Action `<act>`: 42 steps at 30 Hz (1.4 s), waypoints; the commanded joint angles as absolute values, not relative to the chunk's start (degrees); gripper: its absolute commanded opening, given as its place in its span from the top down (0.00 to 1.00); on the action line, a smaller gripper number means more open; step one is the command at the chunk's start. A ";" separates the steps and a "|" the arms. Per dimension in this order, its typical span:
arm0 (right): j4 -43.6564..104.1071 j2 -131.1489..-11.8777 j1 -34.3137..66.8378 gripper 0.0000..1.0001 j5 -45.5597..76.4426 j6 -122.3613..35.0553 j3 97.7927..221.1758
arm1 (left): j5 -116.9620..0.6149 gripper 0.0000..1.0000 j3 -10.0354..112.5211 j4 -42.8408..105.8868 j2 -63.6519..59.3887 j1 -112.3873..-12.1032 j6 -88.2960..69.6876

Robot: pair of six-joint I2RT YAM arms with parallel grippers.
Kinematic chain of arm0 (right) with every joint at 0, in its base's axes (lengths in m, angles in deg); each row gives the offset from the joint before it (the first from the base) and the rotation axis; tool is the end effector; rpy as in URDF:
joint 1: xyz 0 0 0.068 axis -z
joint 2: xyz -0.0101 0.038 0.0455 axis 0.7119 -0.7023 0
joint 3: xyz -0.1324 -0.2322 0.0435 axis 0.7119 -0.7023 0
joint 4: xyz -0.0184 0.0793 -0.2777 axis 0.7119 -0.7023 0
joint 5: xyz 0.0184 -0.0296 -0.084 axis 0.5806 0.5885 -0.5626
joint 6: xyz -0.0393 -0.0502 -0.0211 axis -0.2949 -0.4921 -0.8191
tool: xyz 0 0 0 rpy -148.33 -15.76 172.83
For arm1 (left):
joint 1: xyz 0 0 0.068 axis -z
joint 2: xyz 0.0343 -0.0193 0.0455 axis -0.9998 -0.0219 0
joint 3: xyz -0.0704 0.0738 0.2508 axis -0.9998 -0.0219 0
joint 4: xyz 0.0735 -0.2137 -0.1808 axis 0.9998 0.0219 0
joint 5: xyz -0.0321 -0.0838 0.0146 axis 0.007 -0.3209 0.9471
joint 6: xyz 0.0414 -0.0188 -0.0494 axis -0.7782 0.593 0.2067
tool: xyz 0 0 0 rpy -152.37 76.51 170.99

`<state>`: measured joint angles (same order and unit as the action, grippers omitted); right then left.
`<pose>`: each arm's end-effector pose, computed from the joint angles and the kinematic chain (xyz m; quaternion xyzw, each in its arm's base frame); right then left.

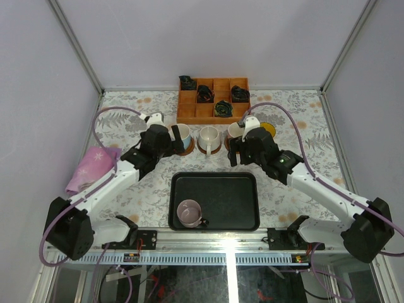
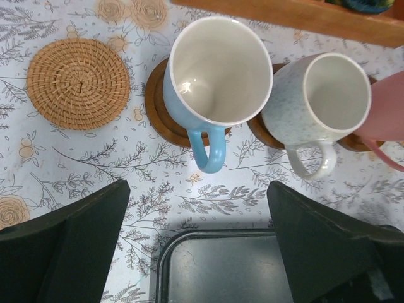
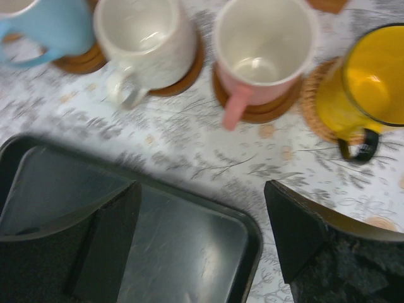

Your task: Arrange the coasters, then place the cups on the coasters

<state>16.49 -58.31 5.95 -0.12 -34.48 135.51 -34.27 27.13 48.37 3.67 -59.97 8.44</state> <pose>0.2451 0.1920 0.2725 -0.1426 0.8552 0.1770 0.4658 0.2765 -0.1354 0.2396 -0.0657 0.8836 -0.1111 0.4502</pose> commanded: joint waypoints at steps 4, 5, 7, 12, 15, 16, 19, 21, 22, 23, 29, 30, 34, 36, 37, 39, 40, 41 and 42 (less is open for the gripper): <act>11.10 -56.70 -5.54 0.17 10.05 -44.09 140.06 | -30.92 0.02 22.12 46.68 8.54 -59.38 11.52; 10.05 -57.70 -7.84 0.17 9.21 -44.75 140.79 | -29.73 0.02 21.74 47.05 8.77 -58.73 11.67; 8.96 -59.73 -11.32 0.17 8.15 -45.08 141.59 | -27.36 0.01 21.29 47.77 9.10 -57.37 12.08; 6.93 -64.66 -18.69 0.17 4.86 -45.61 143.71 | -25.69 0.00 19.24 48.34 11.07 -55.82 13.58; 6.59 -67.34 -21.64 0.17 3.75 -45.80 144.41 | -24.83 0.00 18.09 49.46 11.95 -55.70 14.36; 6.75 -68.11 -22.29 0.17 3.40 -45.76 144.43 | -24.29 0.00 17.91 49.92 12.27 -55.70 14.65; 7.68 -70.45 -23.57 0.17 3.19 -45.75 144.45 | -22.48 0.00 17.33 51.21 13.54 -55.62 15.42; 8.90 -71.54 -24.30 0.17 3.92 -45.95 144.55 | -21.13 0.00 16.99 52.02 14.47 -55.60 15.76; 9.42 -72.08 -24.65 0.17 4.20 -46.04 144.93 | -20.50 0.00 16.84 52.55 14.77 -55.57 16.07; 9.70 -72.69 -24.99 0.17 4.50 -46.19 145.37 | -20.01 0.00 16.60 52.93 15.15 -55.63 16.34; 11.28 -76.36 -26.77 0.18 7.05 -48.09 148.65 | -19.45 0.00 14.41 53.15 17.58 -55.61 18.16; 11.31 -76.98 -26.99 0.18 7.43 -48.46 149.17 | -19.34 0.00 14.21 53.14 17.83 -55.63 18.22; 11.79 -79.54 -27.37 0.19 8.50 -49.33 151.13 | -19.83 0.00 13.51 52.99 18.19 -55.61 18.56; 11.88 -80.89 -27.38 0.20 9.02 -49.54 151.64 | -20.30 0.00 13.21 52.65 18.30 -55.61 18.74; 11.84 -81.50 -27.45 0.21 9.33 -49.61 151.88 | -20.45 0.00 13.04 52.49 18.37 -55.61 18.82; 11.99 -82.77 -27.47 0.23 9.78 -49.69 152.10 | -20.49 0.00 12.84 52.44 18.56 -55.61 18.83; 12.21 -83.48 -27.47 0.23 10.01 -49.68 152.25 | -20.47 0.00 12.87 52.44 18.67 -55.59 18.92; 12.43 -84.08 -27.47 0.23 10.10 -49.68 152.33 | -20.43 0.00 12.75 52.44 18.82 -55.59 18.93; 12.77 -84.68 -27.47 0.23 10.10 -49.72 152.43 | -20.39 0.00 12.62 52.48 19.05 -55.63 19.05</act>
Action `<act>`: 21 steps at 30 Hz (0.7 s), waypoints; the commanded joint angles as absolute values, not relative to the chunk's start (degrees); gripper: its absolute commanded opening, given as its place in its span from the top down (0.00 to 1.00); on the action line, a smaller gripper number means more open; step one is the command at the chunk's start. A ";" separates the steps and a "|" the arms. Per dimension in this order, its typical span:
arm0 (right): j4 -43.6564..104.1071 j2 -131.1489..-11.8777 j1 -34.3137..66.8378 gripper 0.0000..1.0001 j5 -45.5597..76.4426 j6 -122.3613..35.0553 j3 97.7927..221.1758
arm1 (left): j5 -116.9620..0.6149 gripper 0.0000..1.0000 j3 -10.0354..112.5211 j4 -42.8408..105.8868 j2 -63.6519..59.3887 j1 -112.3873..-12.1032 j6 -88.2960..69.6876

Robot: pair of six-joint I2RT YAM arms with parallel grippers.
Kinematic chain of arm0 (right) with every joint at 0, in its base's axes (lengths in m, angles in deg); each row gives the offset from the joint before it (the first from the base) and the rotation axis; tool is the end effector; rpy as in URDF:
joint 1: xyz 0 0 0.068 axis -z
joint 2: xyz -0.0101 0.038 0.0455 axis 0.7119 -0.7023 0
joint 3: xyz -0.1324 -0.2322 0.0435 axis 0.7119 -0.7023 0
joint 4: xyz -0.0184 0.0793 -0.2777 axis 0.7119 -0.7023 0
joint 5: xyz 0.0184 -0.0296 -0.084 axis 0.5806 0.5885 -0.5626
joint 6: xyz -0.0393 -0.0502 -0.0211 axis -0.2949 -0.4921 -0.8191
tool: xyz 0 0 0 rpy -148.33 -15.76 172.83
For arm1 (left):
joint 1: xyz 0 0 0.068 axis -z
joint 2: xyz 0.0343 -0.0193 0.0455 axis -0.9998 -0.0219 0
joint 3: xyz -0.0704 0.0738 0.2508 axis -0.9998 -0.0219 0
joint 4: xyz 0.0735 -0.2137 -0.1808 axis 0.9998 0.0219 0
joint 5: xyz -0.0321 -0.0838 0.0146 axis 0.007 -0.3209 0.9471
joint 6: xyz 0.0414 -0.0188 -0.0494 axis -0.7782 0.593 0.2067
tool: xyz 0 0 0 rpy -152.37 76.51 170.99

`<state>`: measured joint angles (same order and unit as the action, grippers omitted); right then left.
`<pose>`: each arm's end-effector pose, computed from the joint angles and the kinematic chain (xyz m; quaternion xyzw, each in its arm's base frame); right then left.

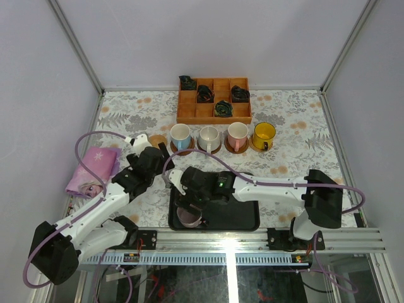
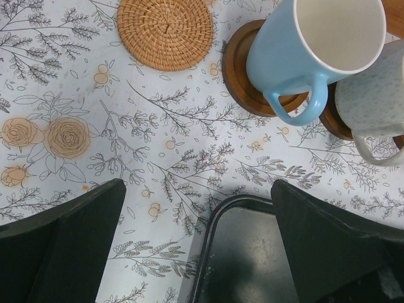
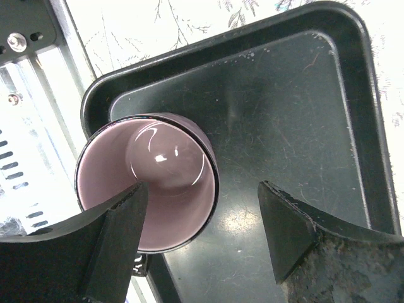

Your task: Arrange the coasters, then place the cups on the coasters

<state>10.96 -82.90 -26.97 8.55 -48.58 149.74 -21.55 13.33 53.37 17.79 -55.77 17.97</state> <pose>0.1180 0.3734 0.2135 -0.5377 0.7570 0.2288 0.2922 0.2159 -0.1098 0.2064 -0.1468 0.8758 -0.0554 0.4566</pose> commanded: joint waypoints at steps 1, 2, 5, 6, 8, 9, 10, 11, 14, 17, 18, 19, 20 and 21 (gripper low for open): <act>13.13 -85.35 -27.47 0.24 10.03 -49.75 152.58 | -20.40 0.00 12.50 52.44 19.23 -55.61 19.14; 13.36 -86.22 -27.45 0.25 9.83 -49.76 152.72 | -20.32 0.00 12.35 52.44 19.49 -55.59 19.25; 13.73 -88.76 -27.47 0.33 8.83 -49.37 153.53 | -20.28 0.00 11.82 52.51 20.04 -55.61 19.46; 13.75 -89.27 -27.47 0.38 8.39 -49.11 153.67 | -20.40 0.00 11.65 52.59 20.11 -55.57 19.53; 13.87 -89.82 -27.43 0.47 7.79 -48.22 153.67 | -20.48 0.00 11.39 52.64 20.34 -55.61 19.63; 14.01 -89.98 -27.47 0.53 7.38 -47.57 153.34 | -20.48 0.00 11.29 52.67 20.36 -55.61 19.63; 14.33 -89.88 -27.47 0.60 6.84 -46.80 152.93 | -20.54 0.00 11.26 52.62 20.25 -55.61 19.71; 14.64 -89.63 -27.47 0.67 6.06 -45.75 152.45 | -20.63 0.00 11.17 52.57 20.25 -55.59 19.65; 15.45 -88.46 -27.52 0.93 2.60 -41.70 150.99 | -21.09 0.00 11.24 52.06 19.52 -55.60 19.26; 15.47 -87.02 -27.56 1.00 -4.13 -35.83 149.78 | -21.95 0.00 11.28 51.16 18.46 -55.65 18.79; 15.00 -86.61 -27.52 1.00 -7.35 -33.44 149.44 | -22.42 0.00 11.32 50.86 18.09 -55.62 18.57; 14.55 -86.12 -27.55 1.00 -10.69 -30.81 149.17 | -22.87 0.00 11.33 50.48 17.75 -55.61 18.31; 13.99 -85.99 -27.58 1.00 -14.31 -27.92 148.84 | -23.31 0.00 11.35 50.13 17.43 -55.61 18.02; 12.96 -85.97 -27.54 1.00 -18.10 -24.48 148.63 | -23.81 0.00 11.26 49.64 17.17 -55.61 17.66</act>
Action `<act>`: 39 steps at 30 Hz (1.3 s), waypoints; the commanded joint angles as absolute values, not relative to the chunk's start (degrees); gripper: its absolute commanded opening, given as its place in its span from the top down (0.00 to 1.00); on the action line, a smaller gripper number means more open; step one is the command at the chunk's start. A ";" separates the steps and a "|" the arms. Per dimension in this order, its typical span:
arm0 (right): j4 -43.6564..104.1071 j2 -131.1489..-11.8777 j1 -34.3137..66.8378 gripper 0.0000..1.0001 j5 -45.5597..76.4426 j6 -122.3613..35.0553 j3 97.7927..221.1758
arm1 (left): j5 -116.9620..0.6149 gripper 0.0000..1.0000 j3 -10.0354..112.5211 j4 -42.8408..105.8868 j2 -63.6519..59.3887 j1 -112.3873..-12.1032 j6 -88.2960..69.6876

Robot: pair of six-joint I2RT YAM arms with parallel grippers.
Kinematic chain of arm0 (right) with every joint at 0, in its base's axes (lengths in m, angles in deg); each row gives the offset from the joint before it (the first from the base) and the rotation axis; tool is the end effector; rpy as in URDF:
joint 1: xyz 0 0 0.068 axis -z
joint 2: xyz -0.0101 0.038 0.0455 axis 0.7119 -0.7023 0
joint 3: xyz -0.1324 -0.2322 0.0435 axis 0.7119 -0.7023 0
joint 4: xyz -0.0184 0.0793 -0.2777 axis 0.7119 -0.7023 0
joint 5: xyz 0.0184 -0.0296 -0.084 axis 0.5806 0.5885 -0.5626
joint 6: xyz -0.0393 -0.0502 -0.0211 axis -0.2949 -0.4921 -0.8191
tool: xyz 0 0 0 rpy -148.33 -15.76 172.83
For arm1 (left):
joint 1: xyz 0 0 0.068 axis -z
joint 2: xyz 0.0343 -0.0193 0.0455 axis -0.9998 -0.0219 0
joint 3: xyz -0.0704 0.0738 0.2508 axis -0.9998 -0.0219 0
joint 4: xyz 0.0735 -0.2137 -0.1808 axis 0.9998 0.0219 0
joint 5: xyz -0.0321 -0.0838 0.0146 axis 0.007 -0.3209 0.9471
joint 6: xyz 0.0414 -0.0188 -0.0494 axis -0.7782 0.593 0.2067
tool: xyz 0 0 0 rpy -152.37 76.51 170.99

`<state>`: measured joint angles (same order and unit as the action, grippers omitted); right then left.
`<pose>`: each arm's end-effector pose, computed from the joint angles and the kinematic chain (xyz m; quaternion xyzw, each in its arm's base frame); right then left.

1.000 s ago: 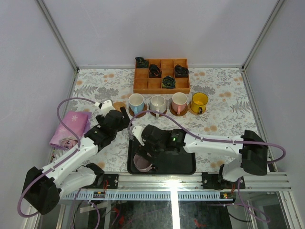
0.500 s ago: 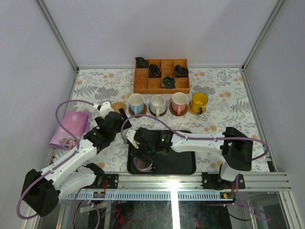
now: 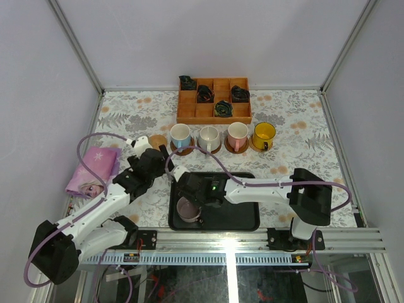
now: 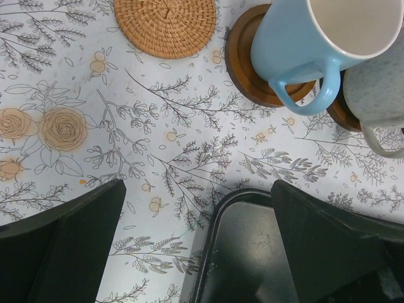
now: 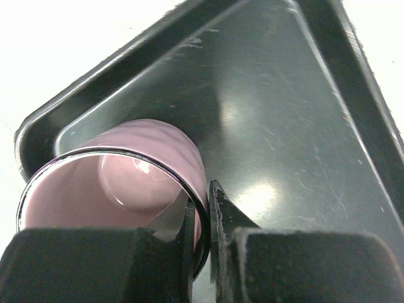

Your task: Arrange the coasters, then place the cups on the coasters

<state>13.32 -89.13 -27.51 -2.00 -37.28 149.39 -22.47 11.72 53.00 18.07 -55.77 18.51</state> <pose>0.1272 0.3822 0.1744 -0.4421 0.8280 0.1702 0.3000 0.2129 -0.1087 0.1974 -0.1461 0.8804 -0.0587 0.4472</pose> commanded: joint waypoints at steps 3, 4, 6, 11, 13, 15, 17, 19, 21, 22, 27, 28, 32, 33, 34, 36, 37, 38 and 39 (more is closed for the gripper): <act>8.17 -84.15 -27.47 1.00 -29.23 -14.39 148.48 | -25.49 0.00 10.99 48.12 16.86 -55.63 16.67; 5.91 -84.06 -27.40 1.00 -32.42 -11.10 148.71 | -26.06 0.00 10.90 47.71 16.89 -55.61 16.24; 1.56 -83.45 -26.89 1.00 -37.13 -3.89 148.77 | -27.19 0.00 10.81 46.95 16.73 -55.49 15.29; 1.20 -79.74 -23.05 1.00 -35.05 4.46 144.24 | -28.37 0.00 10.48 45.66 16.79 -53.37 12.96; 2.91 -78.49 -22.05 0.98 -32.98 5.09 142.39 | -28.78 0.00 10.25 45.14 16.94 -52.13 12.43; 2.76 -77.95 -21.99 0.86 -32.41 5.52 142.03 | -29.49 0.00 10.19 44.84 16.87 -50.91 11.83; 1.08 -77.73 -21.94 0.70 -32.23 5.87 142.38 | -30.30 0.00 10.32 44.81 16.63 -49.54 11.48; -0.09 -77.18 -21.94 0.56 -32.29 6.27 142.45 | -30.99 0.00 10.21 44.72 16.73 -48.00 11.37; -0.63 -76.29 -21.95 0.47 -32.34 6.59 142.07 | -31.33 0.00 9.98 44.48 17.13 -46.19 11.38; -0.81 -75.81 -21.95 0.46 -32.44 6.85 141.87 | -31.27 0.00 9.86 44.24 17.40 -45.16 11.33; -1.89 -72.39 -21.98 0.44 -33.38 7.29 141.33 | -31.01 0.00 9.23 43.98 20.01 -39.78 10.90; -2.18 -71.56 -21.96 0.44 -33.89 7.28 141.35 | -31.16 0.00 9.10 43.87 20.64 -38.71 10.79; -3.79 -67.66 -21.94 0.44 -37.05 7.76 141.03 | -33.50 0.00 8.07 42.42 23.10 -35.50 8.77; -4.53 -66.51 -21.97 0.44 -38.26 8.14 140.95 | -34.47 0.00 7.74 41.96 23.57 -35.25 8.03; -5.16 -64.86 -21.96 0.43 -39.21 8.44 140.84 | -35.62 0.00 7.49 41.71 24.02 -35.09 7.38; -6.32 -62.16 -21.97 0.43 -41.58 8.96 140.36 | -38.32 0.00 7.21 41.27 24.58 -34.87 6.26; -6.69 -60.64 -21.96 0.43 -42.34 9.00 140.08 | -40.19 0.00 7.19 41.13 24.70 -34.79 5.80; -7.00 -59.25 -22.02 0.43 -43.13 8.95 139.76 | -41.00 0.00 7.26 41.17 24.62 -34.67 5.42; -7.28 -57.75 -21.96 0.43 -43.84 9.02 139.49 | -41.85 0.00 7.45 41.37 24.35 -34.41 5.32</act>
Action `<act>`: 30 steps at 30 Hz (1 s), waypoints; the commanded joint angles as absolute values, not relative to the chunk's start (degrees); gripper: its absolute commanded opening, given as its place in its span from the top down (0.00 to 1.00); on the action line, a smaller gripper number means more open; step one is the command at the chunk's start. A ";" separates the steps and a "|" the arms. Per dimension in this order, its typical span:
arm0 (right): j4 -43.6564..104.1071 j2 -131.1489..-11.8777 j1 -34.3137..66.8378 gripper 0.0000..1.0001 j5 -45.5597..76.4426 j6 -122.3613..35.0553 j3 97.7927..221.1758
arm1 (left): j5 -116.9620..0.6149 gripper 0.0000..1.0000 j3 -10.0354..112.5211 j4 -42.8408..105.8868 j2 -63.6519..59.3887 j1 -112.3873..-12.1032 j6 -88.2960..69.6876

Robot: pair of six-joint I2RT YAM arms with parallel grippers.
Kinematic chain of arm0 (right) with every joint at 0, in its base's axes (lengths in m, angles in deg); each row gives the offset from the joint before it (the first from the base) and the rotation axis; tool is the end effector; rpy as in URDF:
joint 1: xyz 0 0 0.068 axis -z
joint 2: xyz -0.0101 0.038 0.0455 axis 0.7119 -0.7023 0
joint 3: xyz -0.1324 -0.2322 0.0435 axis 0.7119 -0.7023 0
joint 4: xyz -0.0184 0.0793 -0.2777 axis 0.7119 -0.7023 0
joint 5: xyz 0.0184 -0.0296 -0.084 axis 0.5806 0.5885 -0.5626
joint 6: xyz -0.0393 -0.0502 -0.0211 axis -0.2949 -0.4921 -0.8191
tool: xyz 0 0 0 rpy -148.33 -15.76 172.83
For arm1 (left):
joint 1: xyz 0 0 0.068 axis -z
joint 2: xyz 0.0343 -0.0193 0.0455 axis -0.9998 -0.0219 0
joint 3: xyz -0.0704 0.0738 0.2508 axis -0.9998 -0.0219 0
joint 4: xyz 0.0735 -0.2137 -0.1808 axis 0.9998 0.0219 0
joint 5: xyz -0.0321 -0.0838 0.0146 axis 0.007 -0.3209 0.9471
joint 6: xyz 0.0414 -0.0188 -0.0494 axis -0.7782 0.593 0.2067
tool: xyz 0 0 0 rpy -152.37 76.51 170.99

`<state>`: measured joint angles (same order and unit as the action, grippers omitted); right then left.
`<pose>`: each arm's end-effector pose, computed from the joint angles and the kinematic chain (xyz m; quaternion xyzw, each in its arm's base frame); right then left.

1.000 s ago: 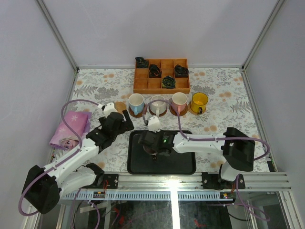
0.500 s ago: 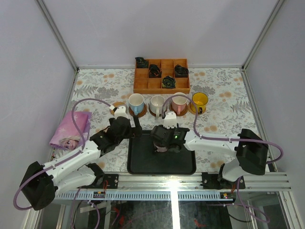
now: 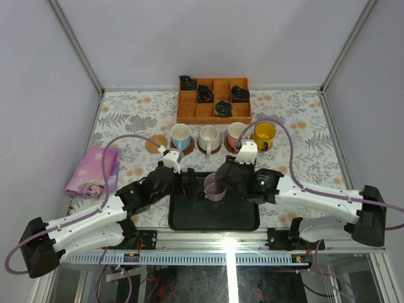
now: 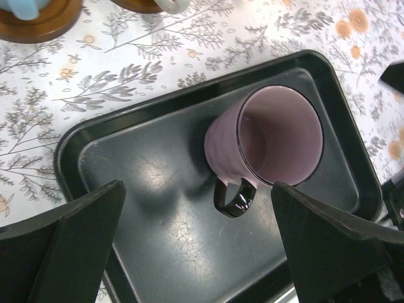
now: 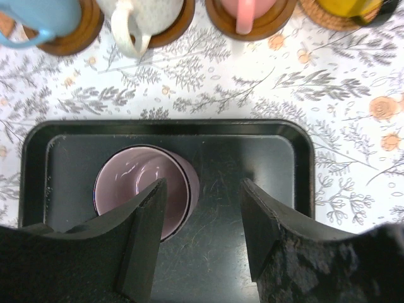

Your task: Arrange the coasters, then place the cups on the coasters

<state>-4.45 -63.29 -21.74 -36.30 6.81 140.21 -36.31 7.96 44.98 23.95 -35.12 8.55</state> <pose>0.1482 0.2552 0.2550 0.0473 0.8831 0.1031 0.4553 0.1494 -0.1817 0.2060 0.1255 0.8604 -0.2427 0.4302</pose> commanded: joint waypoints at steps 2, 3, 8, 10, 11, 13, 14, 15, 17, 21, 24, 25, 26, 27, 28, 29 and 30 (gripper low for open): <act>-7.85 -54.94 -21.94 0.43 -45.07 9.09 138.84 | -41.98 0.00 7.81 41.98 23.08 -34.04 5.26; -8.00 -53.52 -21.94 0.43 -45.58 9.16 138.53 | -41.99 0.02 7.79 42.10 22.42 -33.81 5.04; -7.85 -47.94 -21.97 0.43 -47.59 9.03 136.55 | -42.34 0.06 8.43 41.89 18.88 -31.73 2.42; -7.74 -46.67 -22.01 0.43 -48.20 9.04 135.92 | -42.17 0.06 9.03 41.81 17.04 -30.37 0.97; -7.68 -46.22 -21.97 0.43 -48.40 9.03 135.77 | -41.75 0.06 9.42 41.64 16.03 -29.66 0.42; -7.47 -45.67 -21.94 0.43 -48.65 9.03 135.31 | -40.15 0.06 9.80 40.83 14.13 -28.30 -0.59; -7.35 -45.56 -21.94 0.42 -48.63 9.11 135.28 | -39.47 0.07 9.90 40.32 13.18 -27.78 -1.05; -7.20 -45.54 -21.99 0.42 -48.53 9.10 135.11 | -38.91 0.08 9.99 39.78 12.17 -27.43 -1.43; -6.75 -45.54 -21.94 0.42 -48.17 9.06 134.72 | -38.16 0.09 10.10 38.61 10.51 -27.10 -2.14; -6.24 -46.10 -21.94 0.42 -47.57 9.15 134.29 | -36.86 0.13 10.12 36.67 7.91 -26.47 -4.13; -5.95 -46.48 -21.94 0.42 -47.46 9.05 134.17 | -36.18 0.19 9.62 34.67 7.01 -25.93 -5.85; -5.92 -46.57 -21.94 0.42 -47.42 9.10 134.09 | -36.07 0.21 9.46 34.04 6.84 -25.77 -6.38; -5.85 -46.59 -21.94 0.42 -47.46 9.13 134.11 | -36.03 0.23 9.38 33.66 6.62 -25.80 -6.83; -5.79 -46.59 -21.95 0.43 -47.41 9.12 133.98 | -35.99 0.25 9.44 33.41 6.24 -25.70 -7.35; -5.63 -46.64 -21.94 0.43 -47.46 9.12 133.91 | -35.93 0.27 9.71 33.37 5.76 -25.67 -7.88; -5.37 -46.60 -21.98 0.43 -47.46 9.03 133.79 | -36.13 0.28 10.07 33.58 5.20 -25.68 -8.29; -5.26 -46.56 -22.02 0.43 -47.48 9.02 133.70 | -36.30 0.29 10.57 33.82 4.53 -25.61 -8.70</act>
<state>-7.00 -46.64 -21.74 -45.08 7.64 134.07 -37.64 8.31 37.81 6.32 -26.11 -5.05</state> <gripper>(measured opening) 0.575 0.726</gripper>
